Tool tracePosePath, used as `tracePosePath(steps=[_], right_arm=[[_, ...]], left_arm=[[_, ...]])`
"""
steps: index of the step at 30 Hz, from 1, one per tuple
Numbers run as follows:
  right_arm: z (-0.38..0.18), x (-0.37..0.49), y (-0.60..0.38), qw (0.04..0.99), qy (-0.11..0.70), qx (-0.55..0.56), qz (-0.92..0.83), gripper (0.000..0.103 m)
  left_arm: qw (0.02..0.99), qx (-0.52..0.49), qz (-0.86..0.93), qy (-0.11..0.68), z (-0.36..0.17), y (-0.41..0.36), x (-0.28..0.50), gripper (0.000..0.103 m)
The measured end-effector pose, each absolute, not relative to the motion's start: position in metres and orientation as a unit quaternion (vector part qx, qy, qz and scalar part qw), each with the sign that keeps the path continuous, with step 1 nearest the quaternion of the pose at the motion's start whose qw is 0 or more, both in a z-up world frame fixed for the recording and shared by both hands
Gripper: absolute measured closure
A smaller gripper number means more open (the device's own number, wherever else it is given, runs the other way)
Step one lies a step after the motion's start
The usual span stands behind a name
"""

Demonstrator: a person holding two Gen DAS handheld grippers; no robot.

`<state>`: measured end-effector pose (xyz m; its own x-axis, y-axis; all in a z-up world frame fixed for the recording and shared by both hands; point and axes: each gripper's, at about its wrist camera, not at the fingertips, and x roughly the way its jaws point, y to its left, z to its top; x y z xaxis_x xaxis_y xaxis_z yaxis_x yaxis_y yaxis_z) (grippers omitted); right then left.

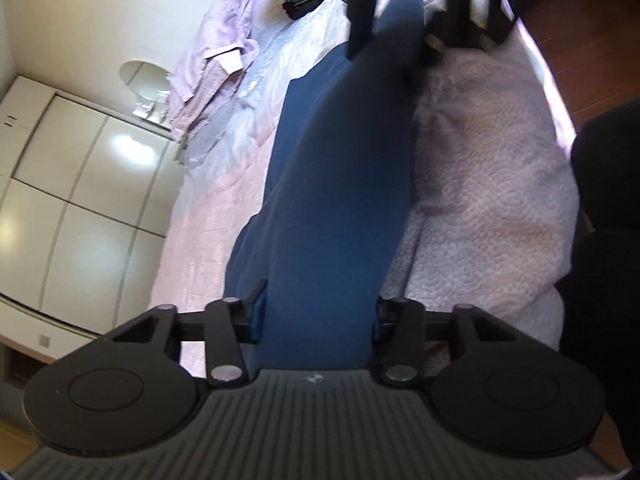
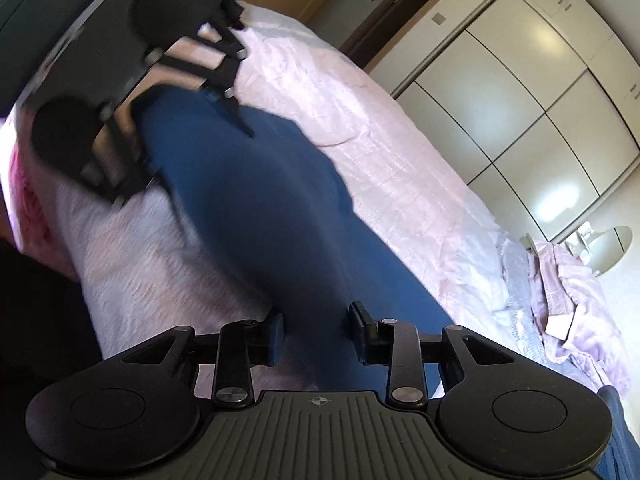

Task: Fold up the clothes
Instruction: 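Carry the folded top with both grippers onto the stack of jeans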

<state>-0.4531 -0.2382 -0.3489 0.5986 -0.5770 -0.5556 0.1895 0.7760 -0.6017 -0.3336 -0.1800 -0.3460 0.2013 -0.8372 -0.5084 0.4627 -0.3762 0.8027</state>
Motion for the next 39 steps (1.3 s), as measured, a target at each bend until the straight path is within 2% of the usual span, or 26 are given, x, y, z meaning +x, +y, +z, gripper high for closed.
tracePosePath(steps=[3, 8, 11, 13, 15, 20, 24, 33, 39], right_arm=[[-0.364, -0.448, -0.233, 0.846, 0.396, -0.276, -0.227, 0.057], [-0.377, -0.433, -0.243, 0.818, 0.388, -0.35, -0.24, 0.056], [-0.392, -0.427, -0.27, 0.813, 0.401, -0.348, -0.24, 0.056], [-0.393, -0.431, -0.287, 0.831, 0.39, -0.32, -0.232, 0.061], [-0.392, -0.437, -0.294, 0.843, 0.38, -0.314, -0.216, 0.073], [-0.373, -0.441, -0.316, 0.865, 0.397, -0.249, -0.181, 0.078], [-0.336, -0.43, -0.337, 0.863, 0.434, -0.211, -0.149, 0.079], [-0.199, -0.447, -0.329, 0.842, 0.508, -0.145, -0.111, 0.08], [-0.125, -0.479, -0.325, 0.822, 0.544, -0.089, -0.14, 0.08]], left_arm=[[0.529, 0.546, -0.636, -0.134, -0.328, -0.185, -0.324, 0.066], [0.524, 0.532, -0.657, -0.107, -0.309, -0.193, -0.313, 0.066], [0.514, 0.539, -0.659, -0.106, -0.308, -0.194, -0.313, 0.063], [0.501, 0.552, -0.657, -0.111, -0.316, -0.195, -0.314, 0.062], [0.49, 0.559, -0.661, -0.101, -0.319, -0.197, -0.313, 0.064], [0.462, 0.575, -0.674, -0.048, -0.298, -0.212, -0.306, 0.069], [0.437, 0.593, -0.676, -0.015, -0.256, -0.227, -0.3, 0.072], [0.355, 0.589, -0.723, 0.058, -0.124, -0.247, -0.301, 0.073], [0.297, 0.566, -0.769, 0.005, -0.067, -0.284, -0.332, 0.073]])
